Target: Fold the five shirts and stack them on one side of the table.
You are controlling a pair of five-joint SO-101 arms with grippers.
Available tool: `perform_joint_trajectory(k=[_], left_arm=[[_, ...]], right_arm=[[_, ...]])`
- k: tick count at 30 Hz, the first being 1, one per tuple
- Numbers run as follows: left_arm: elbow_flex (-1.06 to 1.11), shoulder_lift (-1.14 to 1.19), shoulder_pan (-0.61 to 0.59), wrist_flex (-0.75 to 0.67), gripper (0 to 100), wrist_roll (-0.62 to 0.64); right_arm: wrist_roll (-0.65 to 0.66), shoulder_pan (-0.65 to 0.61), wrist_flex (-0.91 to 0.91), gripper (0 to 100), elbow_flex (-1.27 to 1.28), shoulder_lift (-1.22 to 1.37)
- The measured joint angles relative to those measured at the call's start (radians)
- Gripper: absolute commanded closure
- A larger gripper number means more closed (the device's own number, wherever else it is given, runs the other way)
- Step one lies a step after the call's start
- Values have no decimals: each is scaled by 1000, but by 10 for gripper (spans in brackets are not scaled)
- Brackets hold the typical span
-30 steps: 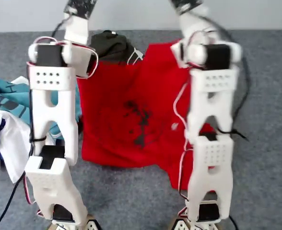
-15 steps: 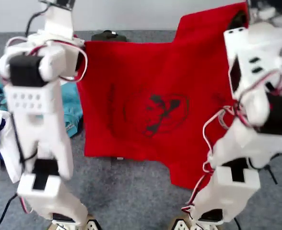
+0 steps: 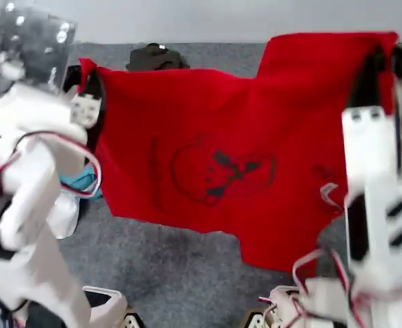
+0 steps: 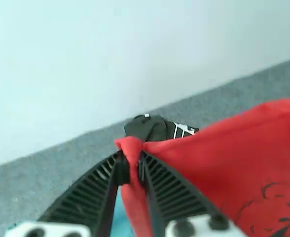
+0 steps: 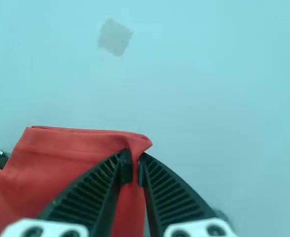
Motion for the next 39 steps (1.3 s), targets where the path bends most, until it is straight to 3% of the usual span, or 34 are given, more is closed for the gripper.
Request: perform_joint_trajectory(k=[11,15,21,31,39], left_arm=[[0,-98,3,2,986,0],[0,-104,3,2,986,0],[6,-104,3,2,986,0],[141,-104,3,-34,986,0],[499,-101,-32,-281,986,0]], right_arm=[[0,46,0,989,66,-215],[-12,121,-6,989,57,-233],[-17,138,-6,989,74,-209],[-17,107,-44,988,81,66],[-17,35,-212,988,83,445]])
